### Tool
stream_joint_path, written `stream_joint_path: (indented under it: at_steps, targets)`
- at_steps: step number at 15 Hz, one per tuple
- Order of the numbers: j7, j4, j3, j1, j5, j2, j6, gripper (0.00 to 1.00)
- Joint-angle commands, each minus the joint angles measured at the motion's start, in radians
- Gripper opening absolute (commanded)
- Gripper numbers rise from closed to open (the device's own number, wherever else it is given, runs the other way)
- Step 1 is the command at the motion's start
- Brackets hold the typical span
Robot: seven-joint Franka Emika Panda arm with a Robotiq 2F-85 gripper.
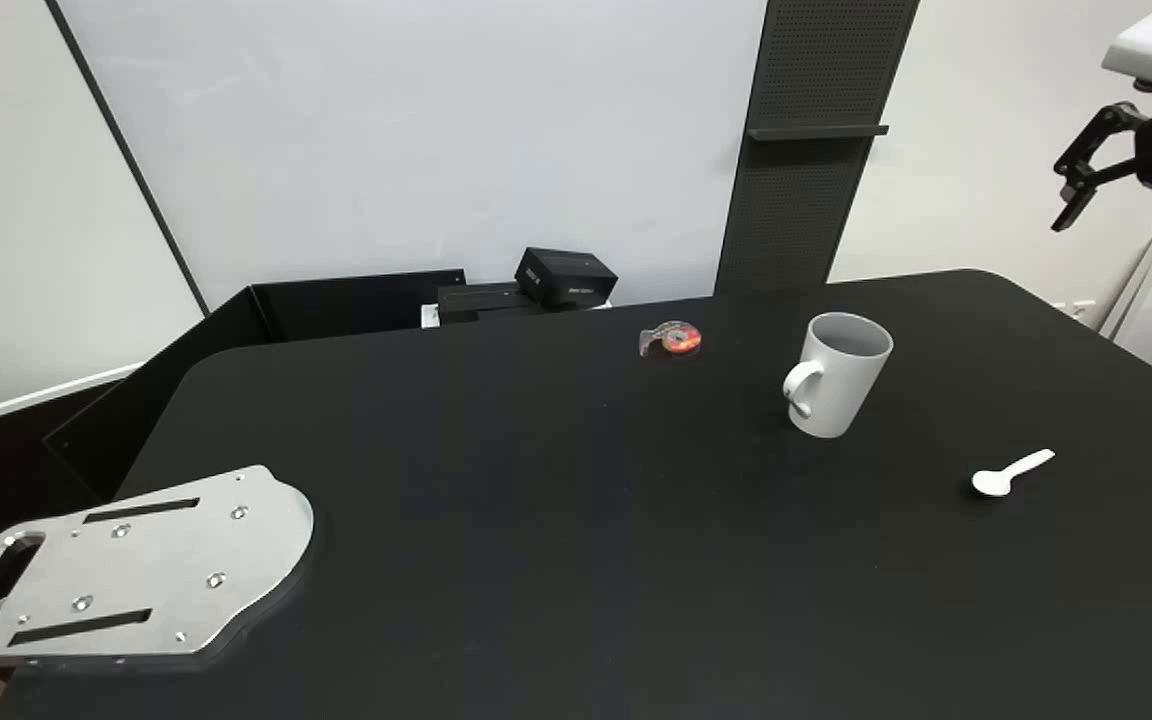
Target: Pick up the white spoon and put it inside the light grey cup
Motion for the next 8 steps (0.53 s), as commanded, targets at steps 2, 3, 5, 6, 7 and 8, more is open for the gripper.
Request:
stream_joint_path:
  at_steps: [2, 3, 5, 6, 7, 8]
  targets:
    - [-0.006, 0.022, -0.038, 0.010, 0.021, 0.060, 0.005, 1.00]
    - [-0.029, 0.024, -0.039, 0.008, 0.037, 0.070, 0.005, 1.00]
    - [-0.079, 0.024, -0.039, 0.005, 0.065, 0.090, 0.017, 1.00]
    - [-0.093, 0.023, -0.041, 0.007, 0.070, 0.098, 0.021, 1.00]
    - [-0.109, 0.020, -0.043, 0.008, 0.078, 0.105, 0.024, 1.00]
    - [-0.125, 0.017, -0.044, 0.007, 0.087, 0.112, 0.027, 1.00]
